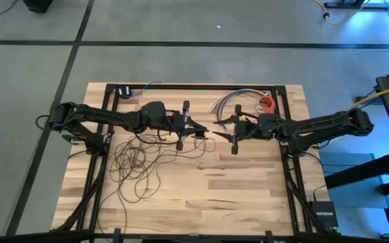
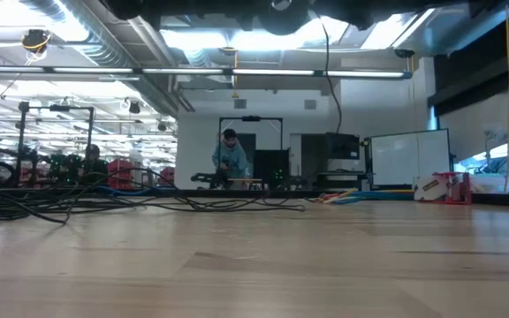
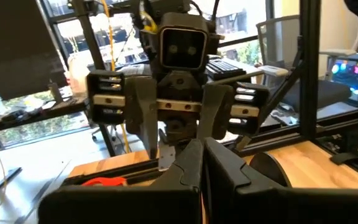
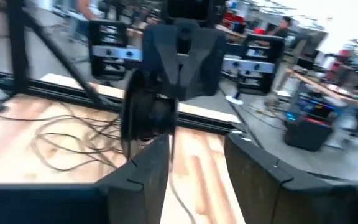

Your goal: Coiling cords

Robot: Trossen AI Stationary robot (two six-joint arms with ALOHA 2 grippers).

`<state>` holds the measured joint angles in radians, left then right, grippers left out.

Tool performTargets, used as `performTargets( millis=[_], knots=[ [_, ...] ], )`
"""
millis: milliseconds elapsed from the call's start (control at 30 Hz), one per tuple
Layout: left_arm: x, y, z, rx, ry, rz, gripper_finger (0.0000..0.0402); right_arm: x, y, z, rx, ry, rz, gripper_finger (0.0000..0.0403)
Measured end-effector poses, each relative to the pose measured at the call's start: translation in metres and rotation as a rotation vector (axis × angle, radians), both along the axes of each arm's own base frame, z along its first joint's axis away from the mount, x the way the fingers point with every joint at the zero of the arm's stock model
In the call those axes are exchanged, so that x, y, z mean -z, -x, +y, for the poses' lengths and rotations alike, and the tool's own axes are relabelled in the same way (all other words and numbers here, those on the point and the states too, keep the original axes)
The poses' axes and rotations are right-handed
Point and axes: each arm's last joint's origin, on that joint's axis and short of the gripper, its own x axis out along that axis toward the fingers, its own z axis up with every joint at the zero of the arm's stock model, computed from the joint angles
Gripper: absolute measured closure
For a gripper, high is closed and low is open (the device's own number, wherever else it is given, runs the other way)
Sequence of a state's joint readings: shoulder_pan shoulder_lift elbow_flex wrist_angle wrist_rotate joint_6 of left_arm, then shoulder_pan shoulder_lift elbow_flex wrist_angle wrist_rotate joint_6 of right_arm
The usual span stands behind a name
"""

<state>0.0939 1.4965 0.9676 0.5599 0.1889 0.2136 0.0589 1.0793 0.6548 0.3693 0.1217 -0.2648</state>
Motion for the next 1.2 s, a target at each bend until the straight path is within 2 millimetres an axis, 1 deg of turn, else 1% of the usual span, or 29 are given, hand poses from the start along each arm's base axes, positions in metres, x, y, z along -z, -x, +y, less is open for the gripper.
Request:
performTargets(
  millis=[67, 200, 333, 467, 567, 667, 900, 1200],
  knots=[
    [0.0, 0.0, 0.0, 0.004, 0.001, -0.005, 0.04, 0.001, -0.002, 0.001, -0.038, -0.013, -0.006, 0.0242],
    [-0.002, 0.0, -0.001, 0.006, -0.001, -0.018, 0.04, 0.008, -0.013, 0.002, -0.026, -0.016, -0.013, 0.0242],
    [-0.002, 0.0, -0.003, 0.015, -0.004, -0.018, 0.04, 0.012, -0.022, 0.002, -0.033, -0.004, -0.046, 0.0242],
    [-0.002, 0.0, -0.003, 0.015, -0.005, -0.017, 0.04, 0.013, -0.024, 0.001, 0.016, 0.004, -0.06, 0.0242],
    [-0.001, 0.0, -0.003, 0.015, -0.005, -0.013, 0.04, 0.011, -0.024, 0.001, 0.015, 0.004, -0.076, 0.0246],
    [-0.001, 0.0, -0.003, 0.015, -0.005, -0.014, 0.04, 0.01, -0.024, 0.001, -0.003, 0.003, -0.085, 0.0263],
    [-0.002, 0.0, -0.003, 0.015, -0.006, -0.019, 0.04, 0.011, -0.024, 0.002, -0.008, 0.004, -0.076, 0.0326],
    [-0.002, 0.0, -0.003, 0.015, -0.006, -0.023, 0.04, 0.01, -0.024, 0.001, -0.008, 0.004, -0.084, 0.0393]
  ],
)
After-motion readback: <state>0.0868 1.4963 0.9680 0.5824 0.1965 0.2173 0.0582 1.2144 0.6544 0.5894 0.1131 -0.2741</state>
